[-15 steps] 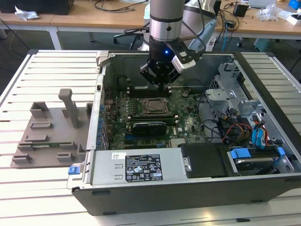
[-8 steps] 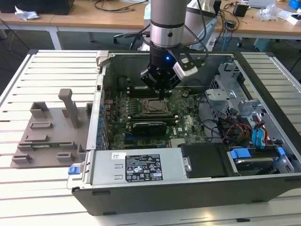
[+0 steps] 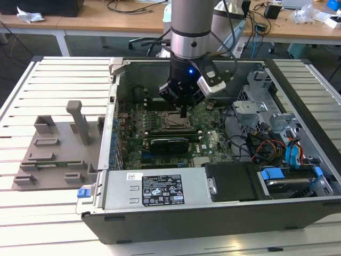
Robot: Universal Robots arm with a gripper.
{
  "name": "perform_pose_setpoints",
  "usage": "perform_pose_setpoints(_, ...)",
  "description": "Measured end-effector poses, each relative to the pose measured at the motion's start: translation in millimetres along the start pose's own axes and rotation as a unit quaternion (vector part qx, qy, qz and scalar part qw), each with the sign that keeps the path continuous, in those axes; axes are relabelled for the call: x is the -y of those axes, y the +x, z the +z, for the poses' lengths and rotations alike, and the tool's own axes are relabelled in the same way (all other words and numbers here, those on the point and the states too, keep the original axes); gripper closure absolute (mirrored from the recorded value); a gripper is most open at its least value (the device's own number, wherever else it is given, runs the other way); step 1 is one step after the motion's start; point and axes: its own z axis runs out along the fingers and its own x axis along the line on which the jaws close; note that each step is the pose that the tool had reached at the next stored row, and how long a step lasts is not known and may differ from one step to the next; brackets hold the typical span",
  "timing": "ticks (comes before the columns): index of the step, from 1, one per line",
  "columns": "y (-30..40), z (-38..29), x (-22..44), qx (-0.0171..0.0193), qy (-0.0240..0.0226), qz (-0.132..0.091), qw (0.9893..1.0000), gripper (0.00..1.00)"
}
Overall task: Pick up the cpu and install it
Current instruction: 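Install the second cpu locking lever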
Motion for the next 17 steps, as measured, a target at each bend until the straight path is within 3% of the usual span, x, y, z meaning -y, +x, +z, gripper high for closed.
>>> perform_pose_setpoints(6,0.6,0.6,9.1,0.0002,-0.0047,0.000,1.0000,0.90)
perform_pose_setpoints(9,1.1,1.2,15.8,0.0008,-0.0203,0.001,0.9998,0.90)
perform_pose_setpoints(11,1.2,1.4,17.7,0.0014,-0.0348,0.001,0.9994,0.90)
perform_pose_setpoints(13,2.0,2.1,22.8,0.0016,-0.0409,0.001,0.9992,0.90)
perform_pose_setpoints(15,4.0,3.7,28.2,0.0017,-0.0430,0.001,0.9991,0.90)
perform_pose_setpoints(17,7.6,9.0,29.1,0.0017,-0.0432,0.001,0.9991,0.90)
